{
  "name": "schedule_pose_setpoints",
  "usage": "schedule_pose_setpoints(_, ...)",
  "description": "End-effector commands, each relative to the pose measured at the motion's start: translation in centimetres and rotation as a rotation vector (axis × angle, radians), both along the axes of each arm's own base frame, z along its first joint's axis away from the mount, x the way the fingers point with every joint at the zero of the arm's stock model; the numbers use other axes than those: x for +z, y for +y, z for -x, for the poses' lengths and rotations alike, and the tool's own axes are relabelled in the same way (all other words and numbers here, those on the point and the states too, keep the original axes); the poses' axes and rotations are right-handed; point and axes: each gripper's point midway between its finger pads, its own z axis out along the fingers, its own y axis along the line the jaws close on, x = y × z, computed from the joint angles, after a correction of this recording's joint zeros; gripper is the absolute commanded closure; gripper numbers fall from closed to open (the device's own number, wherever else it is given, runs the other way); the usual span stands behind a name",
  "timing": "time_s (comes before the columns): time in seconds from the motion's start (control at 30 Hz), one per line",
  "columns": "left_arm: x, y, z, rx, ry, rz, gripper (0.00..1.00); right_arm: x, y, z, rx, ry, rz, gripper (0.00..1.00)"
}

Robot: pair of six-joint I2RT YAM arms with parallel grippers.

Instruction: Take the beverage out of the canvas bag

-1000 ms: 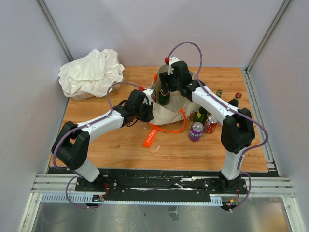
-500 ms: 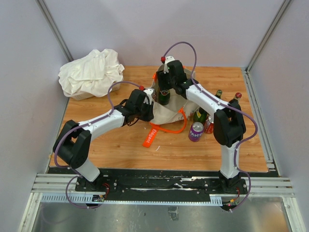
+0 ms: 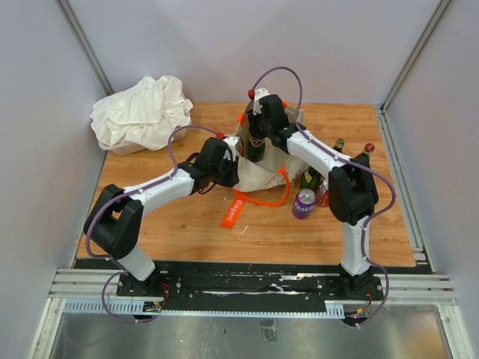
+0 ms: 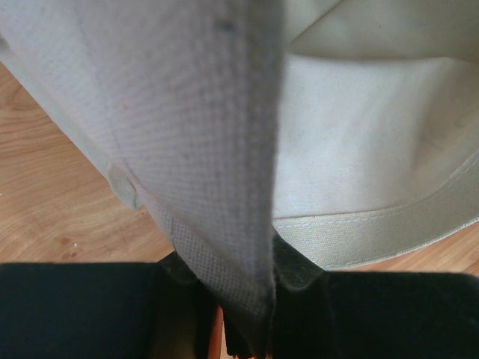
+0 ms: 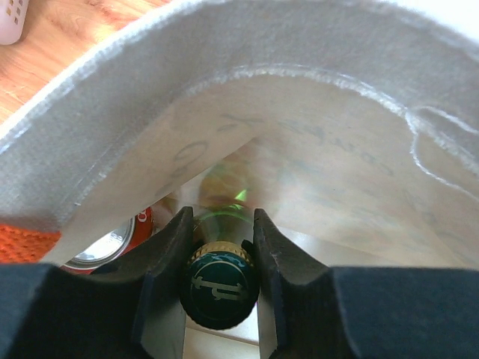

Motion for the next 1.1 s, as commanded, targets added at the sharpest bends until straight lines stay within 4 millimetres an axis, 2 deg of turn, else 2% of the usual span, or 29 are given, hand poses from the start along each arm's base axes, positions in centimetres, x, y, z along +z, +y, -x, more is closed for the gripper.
schedule_pose_setpoints(0.0,-1.5,0.0,0.5,0.001,0.042,-0.028,0.87,2.9,0.6,-0.4,0.062,-0.069,-0.016,0.99)
schedule_pose_setpoints(0.1,-1.5,0.1,0.4,0.004,0.033,-0.034,0.87,6.3,1.0,-0.1,0.098,-0.124,-0.043,0.99)
schedule_pose_setpoints(0.3,-1.6,0.4,-0.3,0.014,0.014,-0.054,0.87,15.1,0.3,2.1,0.127,-0.261,-0.116,0.99)
schedule_pose_setpoints(0.4,-1.4,0.3,-0.5,0.01,0.011,-0.053,0.86,19.8,-0.8,4.2,0.131,-0.337,-0.143,0.99)
schedule_pose_setpoints(0.47,-1.4,0.3,-0.6,0.01,0.008,-0.053,0.87,22.1,-1.7,5.7,0.128,-0.375,-0.148,0.99)
schedule_pose_setpoints(0.63,-1.2,0.4,-0.7,0.008,0.004,-0.052,0.87,26.1,-5.0,10.2,0.087,-0.43,-0.119,0.99)
schedule_pose_setpoints(0.73,-1.1,0.6,-0.8,0.011,0.002,-0.053,0.87,26.6,-7.8,13.1,0.031,-0.443,-0.081,0.99)
schedule_pose_setpoints(0.83,-1.1,0.9,-1.0,0.016,0.0,-0.052,0.86,27.0,-11.6,16.3,-0.057,-0.461,-0.058,0.99)
schedule_pose_setpoints(0.9,-1.0,1.1,-1.2,0.017,-0.001,-0.05,0.86,26.4,-14.1,18.2,-0.122,-0.464,-0.045,0.99)
schedule_pose_setpoints(1.07,-1.0,1.1,-1.2,0.01,0.003,-0.046,0.86,23.6,-19.7,22.6,-0.296,-0.434,-0.032,0.99)
